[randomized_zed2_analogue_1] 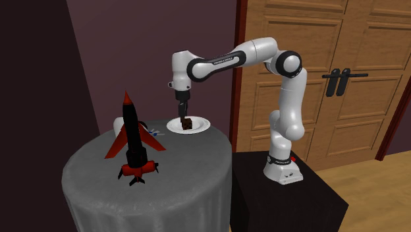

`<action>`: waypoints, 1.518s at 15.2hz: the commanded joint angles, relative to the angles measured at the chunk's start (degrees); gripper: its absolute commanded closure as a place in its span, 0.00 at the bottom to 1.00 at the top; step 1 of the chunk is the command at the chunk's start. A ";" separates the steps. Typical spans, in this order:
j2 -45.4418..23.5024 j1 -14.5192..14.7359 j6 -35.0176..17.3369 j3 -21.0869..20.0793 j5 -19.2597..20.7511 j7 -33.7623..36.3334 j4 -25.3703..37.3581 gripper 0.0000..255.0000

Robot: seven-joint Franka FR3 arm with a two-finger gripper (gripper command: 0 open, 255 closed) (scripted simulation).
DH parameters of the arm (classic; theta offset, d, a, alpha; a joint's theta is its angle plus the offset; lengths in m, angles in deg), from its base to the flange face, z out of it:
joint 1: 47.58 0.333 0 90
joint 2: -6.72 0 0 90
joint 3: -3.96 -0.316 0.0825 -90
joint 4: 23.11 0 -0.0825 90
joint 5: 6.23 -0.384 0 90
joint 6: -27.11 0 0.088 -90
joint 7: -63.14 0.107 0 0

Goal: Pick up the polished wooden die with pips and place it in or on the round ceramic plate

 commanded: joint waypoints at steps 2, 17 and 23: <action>-0.33 0.01 -2.38 -0.01 0.01 0.14 -2.05 0.00; -0.49 0.01 -3.60 -0.01 0.02 0.17 -3.11 1.00; -0.28 0.00 -2.06 0.00 0.01 0.12 -1.78 1.00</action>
